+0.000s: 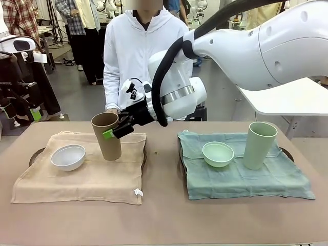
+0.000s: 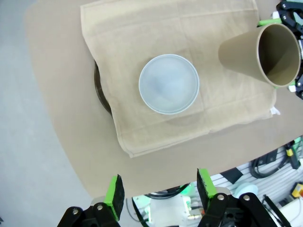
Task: Set up a tray with a mat and arrange the tableware.
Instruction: Place the Picnic Bowl and Reusable plastic cup back onto the Handle tray in front of the human's position.
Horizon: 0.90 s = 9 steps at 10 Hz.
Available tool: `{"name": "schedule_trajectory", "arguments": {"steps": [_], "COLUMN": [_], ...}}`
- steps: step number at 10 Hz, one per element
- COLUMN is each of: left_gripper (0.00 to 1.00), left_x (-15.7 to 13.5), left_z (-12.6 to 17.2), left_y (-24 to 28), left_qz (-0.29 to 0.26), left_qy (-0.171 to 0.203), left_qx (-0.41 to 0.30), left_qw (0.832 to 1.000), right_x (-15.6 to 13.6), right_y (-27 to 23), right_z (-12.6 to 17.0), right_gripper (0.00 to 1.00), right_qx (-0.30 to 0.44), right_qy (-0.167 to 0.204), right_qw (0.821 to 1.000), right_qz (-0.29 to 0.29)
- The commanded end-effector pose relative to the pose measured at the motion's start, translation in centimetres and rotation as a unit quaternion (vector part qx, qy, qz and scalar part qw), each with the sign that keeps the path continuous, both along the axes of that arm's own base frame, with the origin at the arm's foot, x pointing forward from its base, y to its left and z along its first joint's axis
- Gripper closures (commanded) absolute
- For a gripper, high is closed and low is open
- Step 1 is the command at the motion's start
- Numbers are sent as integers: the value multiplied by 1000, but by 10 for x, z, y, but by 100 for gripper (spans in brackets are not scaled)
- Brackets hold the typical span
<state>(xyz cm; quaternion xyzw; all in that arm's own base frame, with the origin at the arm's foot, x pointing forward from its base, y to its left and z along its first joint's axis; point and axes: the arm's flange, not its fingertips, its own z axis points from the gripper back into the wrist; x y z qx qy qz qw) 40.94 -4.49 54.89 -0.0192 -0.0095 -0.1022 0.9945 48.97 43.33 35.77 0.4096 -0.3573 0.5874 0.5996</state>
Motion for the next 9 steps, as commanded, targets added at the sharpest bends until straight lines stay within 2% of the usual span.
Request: {"name": "schedule_trajectory", "arguments": {"steps": [1, 6, 9], "left_gripper": [19, 19, 19], "left_x": [-2, -2, -2], "left_z": [1, 1, 1], "left_y": [0, 0, 0], "left_qz": [-1, -1, -1], "left_qy": [-2, -2, -2], "left_qx": [3, 3, 3], "left_qw": [1000, 1000, 1000], "right_x": [-11, -9, -10], "right_y": [-11, -17, -25], "right_z": [-21, -51, -55], "right_gripper": [0, 0, 0], "right_qx": [22, 22, -26], "right_qy": [3, 26, 39], "right_qw": [1000, 999, 999], "right_qz": [4, -1, -2]}}
